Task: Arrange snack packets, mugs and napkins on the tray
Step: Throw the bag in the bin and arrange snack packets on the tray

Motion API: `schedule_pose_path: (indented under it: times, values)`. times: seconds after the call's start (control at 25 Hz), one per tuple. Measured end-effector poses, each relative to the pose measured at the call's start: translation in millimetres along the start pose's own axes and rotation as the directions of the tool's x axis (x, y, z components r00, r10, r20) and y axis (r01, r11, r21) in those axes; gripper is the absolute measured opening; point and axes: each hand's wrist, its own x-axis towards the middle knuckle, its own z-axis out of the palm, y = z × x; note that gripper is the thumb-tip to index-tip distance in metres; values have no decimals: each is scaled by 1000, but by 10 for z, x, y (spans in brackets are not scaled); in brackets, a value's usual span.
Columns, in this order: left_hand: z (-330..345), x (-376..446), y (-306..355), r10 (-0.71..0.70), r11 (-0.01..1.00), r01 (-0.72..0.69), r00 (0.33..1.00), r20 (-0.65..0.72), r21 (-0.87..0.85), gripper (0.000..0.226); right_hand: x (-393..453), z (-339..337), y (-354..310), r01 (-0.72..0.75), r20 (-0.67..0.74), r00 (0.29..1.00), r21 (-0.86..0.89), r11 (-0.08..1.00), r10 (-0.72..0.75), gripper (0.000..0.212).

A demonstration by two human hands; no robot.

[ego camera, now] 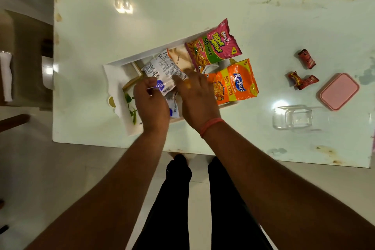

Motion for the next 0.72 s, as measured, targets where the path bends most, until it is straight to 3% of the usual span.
schedule_pose_path:
  times: [0.08, 0.16, 0.28, 0.44, 0.6, 0.72]
  values:
    - [-97, 153, -13, -57, 998, 57, 998, 19, -6, 28, 175, 54, -121, 81, 106, 992, -135, 988, -67, 67]
    - [-146, 252, 11, -48, 999, 48, 998, 28, -13, 29, 318, 94, -145, 152, 149, 981, -178, 972, -126, 59]
    - [-207, 356, 47, -55, 996, 57, 998, 42, -61, 27, 457, 107, -115, 219, 114, 973, -182, 959, -200, 37]
    - [-350, 498, 18, -92, 993, 96, 994, 60, -74, 35, 478, 74, -161, 242, -15, 969, -132, 961, -246, 33]
    - [-509, 665, -61, -107, 991, 113, 991, 85, -70, 35, 474, -32, -228, 94, -298, 954, 183, 979, -36, 27]
    - [-473, 748, -48, -101, 993, 110, 980, 170, -47, 31, 485, -181, -223, -68, -307, 922, 470, 880, 235, 17]
